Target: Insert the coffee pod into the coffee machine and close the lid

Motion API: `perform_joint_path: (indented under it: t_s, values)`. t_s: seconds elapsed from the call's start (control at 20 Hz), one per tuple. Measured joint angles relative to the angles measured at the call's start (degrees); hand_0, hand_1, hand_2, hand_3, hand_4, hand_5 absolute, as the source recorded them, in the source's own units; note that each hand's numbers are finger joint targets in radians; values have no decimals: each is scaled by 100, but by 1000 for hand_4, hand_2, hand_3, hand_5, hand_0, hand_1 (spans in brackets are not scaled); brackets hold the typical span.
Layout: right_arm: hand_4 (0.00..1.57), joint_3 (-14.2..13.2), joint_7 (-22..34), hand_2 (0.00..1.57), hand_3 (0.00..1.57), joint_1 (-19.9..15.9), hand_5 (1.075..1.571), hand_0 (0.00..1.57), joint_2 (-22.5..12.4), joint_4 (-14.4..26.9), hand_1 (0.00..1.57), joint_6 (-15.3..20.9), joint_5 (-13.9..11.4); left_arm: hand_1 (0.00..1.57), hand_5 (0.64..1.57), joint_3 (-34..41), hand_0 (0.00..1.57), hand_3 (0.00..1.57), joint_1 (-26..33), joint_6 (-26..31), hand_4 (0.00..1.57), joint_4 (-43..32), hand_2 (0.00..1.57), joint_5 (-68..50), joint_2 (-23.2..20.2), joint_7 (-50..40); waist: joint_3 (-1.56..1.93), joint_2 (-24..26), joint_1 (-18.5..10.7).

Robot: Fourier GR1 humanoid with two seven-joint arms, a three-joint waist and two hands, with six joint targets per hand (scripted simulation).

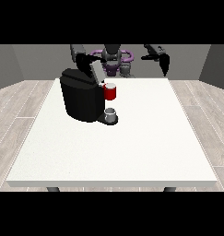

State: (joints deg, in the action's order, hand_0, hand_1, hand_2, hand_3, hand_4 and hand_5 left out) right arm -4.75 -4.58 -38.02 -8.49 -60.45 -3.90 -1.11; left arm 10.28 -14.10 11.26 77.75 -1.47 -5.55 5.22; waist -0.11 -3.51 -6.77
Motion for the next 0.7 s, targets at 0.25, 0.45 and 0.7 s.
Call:
perform_joint_path:
  t_s: [0.25, 0.45, 0.7]
  values:
    - [214, 51, 41, 0, 0, -146, 1571, 0, 89, 92, 0, 115, -97, 0, 1571, -33, 0, 0, 27, -50, 156, -14, 0, 29, -48, -14, 9, 7, -25]
    - [215, 259, 130, 0, 0, -272, 1571, 0, 188, 152, 0, 116, -298, 0, 1571, -30, 0, 0, 52, -14, 167, -68, 0, -33, -78, -14, 10, 29, -46]
    - [141, 370, 98, 0, 0, -615, 1571, 0, 209, 277, 0, 193, -549, 0, 1571, -21, 0, 0, -149, -1, 121, -45, 0, -120, -119, 0, 10, -92, -117]
